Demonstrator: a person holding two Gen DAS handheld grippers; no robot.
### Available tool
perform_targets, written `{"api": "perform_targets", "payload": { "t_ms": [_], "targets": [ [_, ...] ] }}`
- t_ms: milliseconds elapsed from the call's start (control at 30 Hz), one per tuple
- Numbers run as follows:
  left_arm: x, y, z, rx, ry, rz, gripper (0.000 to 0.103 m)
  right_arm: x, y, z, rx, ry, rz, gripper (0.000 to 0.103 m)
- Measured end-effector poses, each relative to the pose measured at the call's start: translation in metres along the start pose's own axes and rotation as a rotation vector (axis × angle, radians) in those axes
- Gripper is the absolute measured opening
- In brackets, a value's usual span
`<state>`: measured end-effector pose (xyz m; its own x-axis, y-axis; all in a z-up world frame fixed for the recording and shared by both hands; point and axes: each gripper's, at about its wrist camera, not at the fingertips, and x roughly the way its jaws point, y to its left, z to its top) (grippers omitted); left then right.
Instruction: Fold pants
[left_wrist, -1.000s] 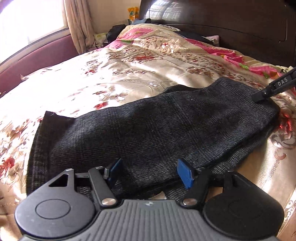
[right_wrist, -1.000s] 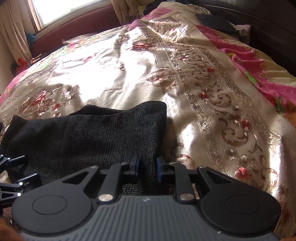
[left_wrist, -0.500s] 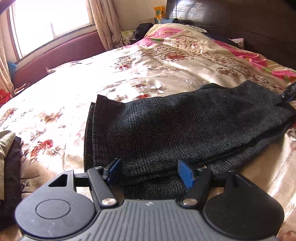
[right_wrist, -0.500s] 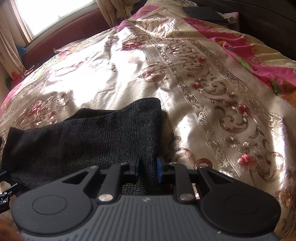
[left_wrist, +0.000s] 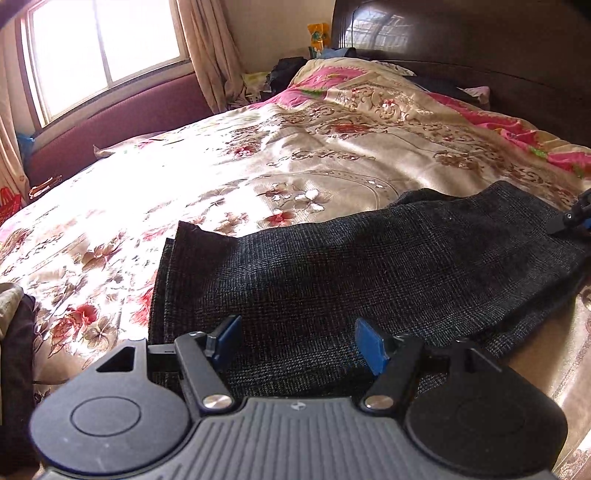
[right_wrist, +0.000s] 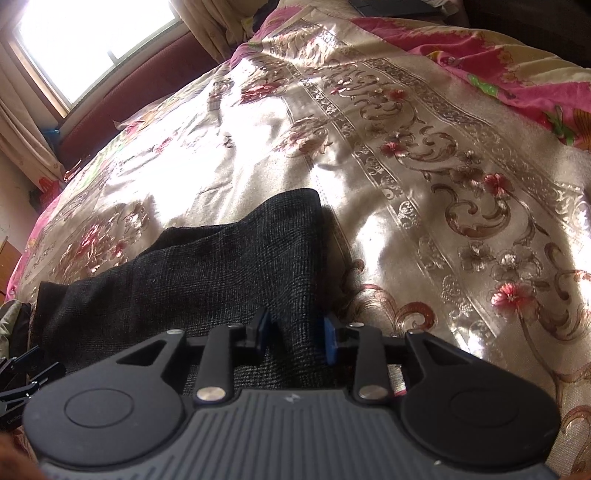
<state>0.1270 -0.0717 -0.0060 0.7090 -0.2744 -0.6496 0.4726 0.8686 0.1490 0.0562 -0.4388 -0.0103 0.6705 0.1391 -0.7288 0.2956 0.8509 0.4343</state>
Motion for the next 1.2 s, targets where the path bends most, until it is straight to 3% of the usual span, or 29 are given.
{"api": "perform_targets", "payload": {
  "t_ms": [167, 367, 567, 633, 733, 800, 967, 1200],
  "targets": [
    [0.012, -0.006, 0.001, 0.005, 0.014, -0.021, 0.081, 0.002, -0.01, 0.001, 0.04, 0.008, 0.09, 0.041],
    [0.021, -0.018, -0.003, 0.029, 0.027, -0.03, 0.081, 0.019, -0.01, 0.004, 0.019, 0.058, 0.117, 0.041],
    [0.021, -0.015, -0.002, 0.036, 0.035, -0.049, 0.082, 0.016, -0.026, 0.009, 0.058, 0.109, 0.223, 0.032],
    [0.021, -0.016, -0.002, 0.04, 0.034, -0.049, 0.082, 0.018, -0.029, 0.008, 0.052, 0.099, 0.193, 0.026],
    [0.023, -0.018, 0.0, 0.043, 0.03, -0.053, 0.082, 0.03, -0.031, 0.005, 0.1, 0.088, 0.201, 0.025],
    [0.025, -0.019, 0.001, 0.036, 0.031, -0.056, 0.082, 0.03, -0.023, 0.003, 0.117, 0.075, 0.197, 0.015],
    [0.025, -0.024, -0.002, 0.052, 0.019, -0.078, 0.082, 0.003, 0.003, 0.012, 0.115, 0.02, 0.246, 0.012],
    [0.018, -0.013, -0.009, -0.008, -0.009, -0.11, 0.082, -0.027, 0.092, 0.038, -0.049, -0.008, 0.279, 0.011]
  ]
}}
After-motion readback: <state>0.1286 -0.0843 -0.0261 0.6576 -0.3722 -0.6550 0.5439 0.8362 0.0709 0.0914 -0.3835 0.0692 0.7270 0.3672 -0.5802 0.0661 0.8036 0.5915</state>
